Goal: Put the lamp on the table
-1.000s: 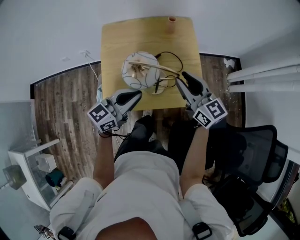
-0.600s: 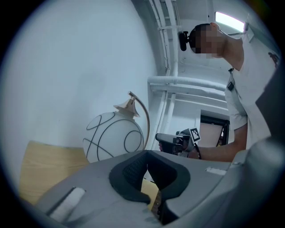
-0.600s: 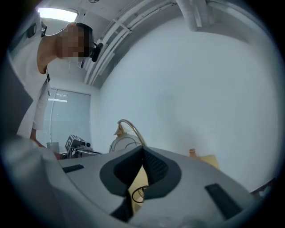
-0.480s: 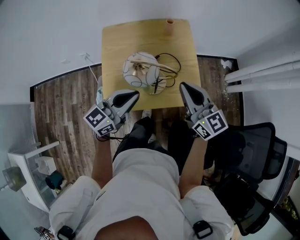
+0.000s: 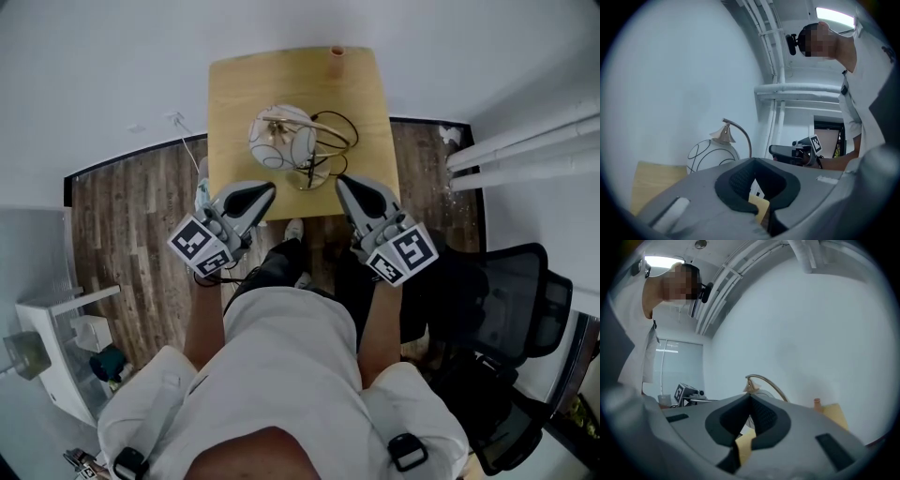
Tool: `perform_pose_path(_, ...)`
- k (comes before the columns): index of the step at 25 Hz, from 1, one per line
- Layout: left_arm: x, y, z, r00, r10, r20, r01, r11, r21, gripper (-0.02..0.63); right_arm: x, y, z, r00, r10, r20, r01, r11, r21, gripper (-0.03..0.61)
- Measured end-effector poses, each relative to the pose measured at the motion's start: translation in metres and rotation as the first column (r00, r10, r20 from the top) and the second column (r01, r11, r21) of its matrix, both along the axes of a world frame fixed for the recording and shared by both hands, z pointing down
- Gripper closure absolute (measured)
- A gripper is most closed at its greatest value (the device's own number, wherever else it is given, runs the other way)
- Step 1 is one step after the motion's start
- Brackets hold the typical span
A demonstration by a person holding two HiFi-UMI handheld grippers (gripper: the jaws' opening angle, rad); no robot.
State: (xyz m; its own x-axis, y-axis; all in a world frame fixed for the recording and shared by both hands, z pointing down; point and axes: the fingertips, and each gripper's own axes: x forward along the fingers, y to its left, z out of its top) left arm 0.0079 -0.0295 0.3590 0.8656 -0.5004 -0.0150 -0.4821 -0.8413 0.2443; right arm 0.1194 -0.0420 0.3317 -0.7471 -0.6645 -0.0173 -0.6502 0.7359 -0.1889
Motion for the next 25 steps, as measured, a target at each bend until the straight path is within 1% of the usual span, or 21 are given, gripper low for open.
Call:
perform_pose_path(12,-0.003,0.002,0.001,1.0,-0.018,-0.008,0.018,1.0,0.0,0.614,-0.01,0.006,-0.002,0.999,-0.041,0.01,0.041,0.999,0.004,0.578)
perform_pose_path(25,-0.009,0.005,0.003,1.0,-0.029,-0.01,0.029,1.0,-0.002,0.614,-0.02,0.008,0.002,0.998,-0.061,0.002,0.061,0.998,-0.001,0.577)
